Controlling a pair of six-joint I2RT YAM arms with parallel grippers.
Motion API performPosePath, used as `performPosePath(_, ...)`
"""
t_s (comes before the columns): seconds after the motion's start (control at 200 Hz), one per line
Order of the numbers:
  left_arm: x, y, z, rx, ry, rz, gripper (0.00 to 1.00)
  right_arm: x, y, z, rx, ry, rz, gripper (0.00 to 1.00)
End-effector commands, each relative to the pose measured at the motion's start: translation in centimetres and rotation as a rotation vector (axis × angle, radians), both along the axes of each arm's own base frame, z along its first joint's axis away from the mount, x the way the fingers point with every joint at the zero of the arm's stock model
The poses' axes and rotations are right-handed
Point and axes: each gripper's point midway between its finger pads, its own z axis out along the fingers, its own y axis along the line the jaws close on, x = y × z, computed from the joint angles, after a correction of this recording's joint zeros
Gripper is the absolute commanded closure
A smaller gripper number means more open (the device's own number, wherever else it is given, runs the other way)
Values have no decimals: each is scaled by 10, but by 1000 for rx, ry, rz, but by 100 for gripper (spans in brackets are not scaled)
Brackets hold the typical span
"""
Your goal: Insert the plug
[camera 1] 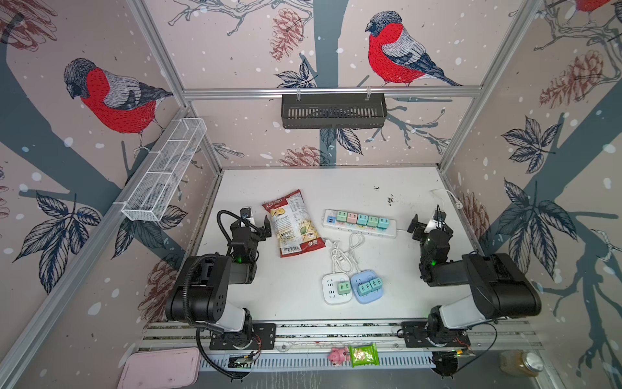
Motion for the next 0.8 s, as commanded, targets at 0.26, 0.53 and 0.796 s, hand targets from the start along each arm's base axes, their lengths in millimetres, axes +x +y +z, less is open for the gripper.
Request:
performPosePath(0.26, 2, -1, 7, -4, -28, -6, 2, 2, 1, 7, 5, -28, 3, 0)
performPosePath(0.53, 3, -1, 7, -4, -26, -6, 2, 2, 2, 7, 5, -28, 4, 0)
performPosePath(0.796, 3, -1, 8, -4, -29, -7, 2, 4, 1, 5, 9, -19, 7, 0)
